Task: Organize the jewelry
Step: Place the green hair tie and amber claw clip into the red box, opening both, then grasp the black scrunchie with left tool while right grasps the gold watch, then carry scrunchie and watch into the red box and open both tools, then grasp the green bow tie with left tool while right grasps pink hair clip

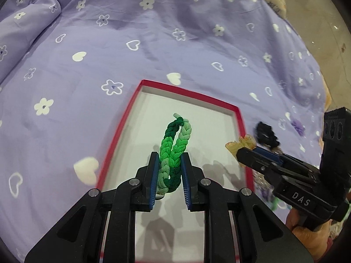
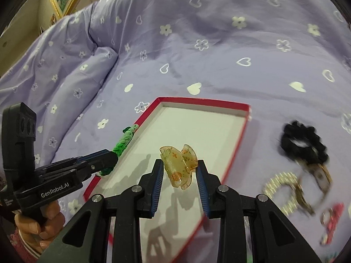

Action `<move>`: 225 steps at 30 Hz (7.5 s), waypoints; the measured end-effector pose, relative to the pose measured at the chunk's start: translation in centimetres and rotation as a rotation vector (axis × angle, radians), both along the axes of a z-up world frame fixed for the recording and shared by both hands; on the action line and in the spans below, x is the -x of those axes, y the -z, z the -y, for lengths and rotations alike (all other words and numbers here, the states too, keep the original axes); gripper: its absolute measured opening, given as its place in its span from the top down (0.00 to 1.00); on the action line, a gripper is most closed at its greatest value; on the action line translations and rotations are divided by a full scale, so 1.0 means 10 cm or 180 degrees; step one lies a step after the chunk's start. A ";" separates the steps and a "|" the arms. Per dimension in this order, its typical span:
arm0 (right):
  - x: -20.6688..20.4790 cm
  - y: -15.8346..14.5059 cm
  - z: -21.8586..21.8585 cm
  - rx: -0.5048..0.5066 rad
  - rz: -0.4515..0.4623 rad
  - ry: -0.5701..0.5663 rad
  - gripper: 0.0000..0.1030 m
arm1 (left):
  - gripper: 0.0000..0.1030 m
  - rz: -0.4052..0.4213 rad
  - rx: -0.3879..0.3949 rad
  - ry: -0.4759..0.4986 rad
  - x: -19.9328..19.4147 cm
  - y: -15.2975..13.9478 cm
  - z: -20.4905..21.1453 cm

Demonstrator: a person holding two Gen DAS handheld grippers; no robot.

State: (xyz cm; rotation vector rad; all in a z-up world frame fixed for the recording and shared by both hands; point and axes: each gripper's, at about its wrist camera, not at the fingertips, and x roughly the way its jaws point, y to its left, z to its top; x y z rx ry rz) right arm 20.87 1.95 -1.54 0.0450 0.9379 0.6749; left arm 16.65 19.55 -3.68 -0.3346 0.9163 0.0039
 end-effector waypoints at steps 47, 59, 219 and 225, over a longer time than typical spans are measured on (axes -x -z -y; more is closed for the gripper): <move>0.06 -0.18 0.77 -0.0113 -0.0054 0.0386 0.43 | 0.37 -0.0142 -0.0153 -0.0104 0.17 -0.06 0.21; 0.31 -0.17 1.68 -0.0132 -0.0090 0.0839 0.43 | 0.37 -0.0059 -0.0168 0.0255 0.15 -0.23 0.78; 0.56 -0.29 0.93 -0.0024 -0.0078 0.0258 0.63 | 0.52 0.0021 0.0015 -0.0042 0.60 -0.33 0.15; 0.74 -0.33 1.38 -0.0004 -0.0052 0.0513 0.63 | 0.52 0.0061 0.0015 0.0127 0.66 -0.40 0.43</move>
